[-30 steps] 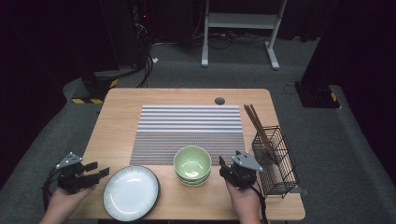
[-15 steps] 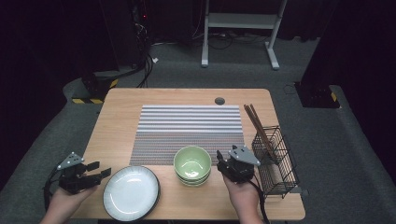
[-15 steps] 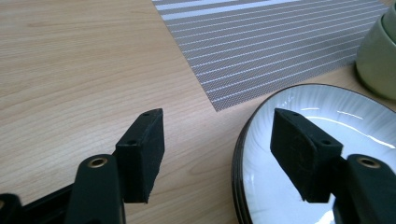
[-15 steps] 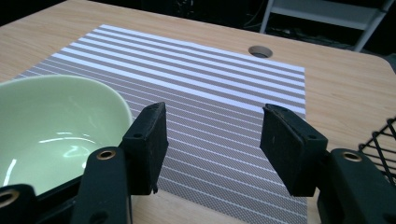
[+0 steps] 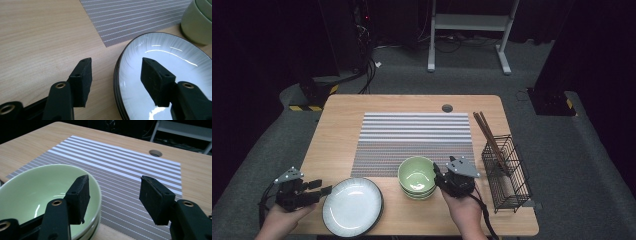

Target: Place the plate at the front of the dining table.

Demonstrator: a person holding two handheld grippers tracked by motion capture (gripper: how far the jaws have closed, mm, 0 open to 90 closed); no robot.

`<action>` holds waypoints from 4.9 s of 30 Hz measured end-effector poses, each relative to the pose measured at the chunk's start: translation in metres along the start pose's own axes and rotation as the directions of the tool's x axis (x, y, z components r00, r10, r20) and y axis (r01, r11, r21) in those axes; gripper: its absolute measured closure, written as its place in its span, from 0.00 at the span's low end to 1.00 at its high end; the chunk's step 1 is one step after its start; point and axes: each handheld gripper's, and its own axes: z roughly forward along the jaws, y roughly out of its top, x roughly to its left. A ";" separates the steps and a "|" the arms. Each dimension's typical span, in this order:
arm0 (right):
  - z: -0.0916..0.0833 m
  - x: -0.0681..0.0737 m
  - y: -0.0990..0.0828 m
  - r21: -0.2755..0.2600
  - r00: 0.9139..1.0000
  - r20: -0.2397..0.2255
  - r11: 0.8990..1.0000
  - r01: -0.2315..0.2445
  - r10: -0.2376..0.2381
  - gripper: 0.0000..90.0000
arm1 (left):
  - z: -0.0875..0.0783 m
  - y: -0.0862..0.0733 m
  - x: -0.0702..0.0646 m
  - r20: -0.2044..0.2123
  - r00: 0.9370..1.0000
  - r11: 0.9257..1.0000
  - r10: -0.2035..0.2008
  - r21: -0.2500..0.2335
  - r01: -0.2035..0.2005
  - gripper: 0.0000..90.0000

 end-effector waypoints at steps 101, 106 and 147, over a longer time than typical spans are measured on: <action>0.058 0.149 -0.010 0.442 0.833 -0.440 0.888 -0.126 0.337 0.52 | 0.006 -0.010 -0.001 0.073 0.995 0.966 -0.074 0.253 0.054 0.77; 0.060 0.148 -0.009 0.470 0.805 -0.454 0.870 -0.147 0.382 0.52 | 0.005 -0.010 -0.001 0.078 0.994 0.967 -0.078 0.250 0.056 0.77; 0.067 0.139 -0.014 0.571 0.770 -0.393 0.790 -0.224 0.503 0.47 | 0.003 -0.010 -0.001 0.092 0.992 0.967 -0.087 0.248 0.062 0.77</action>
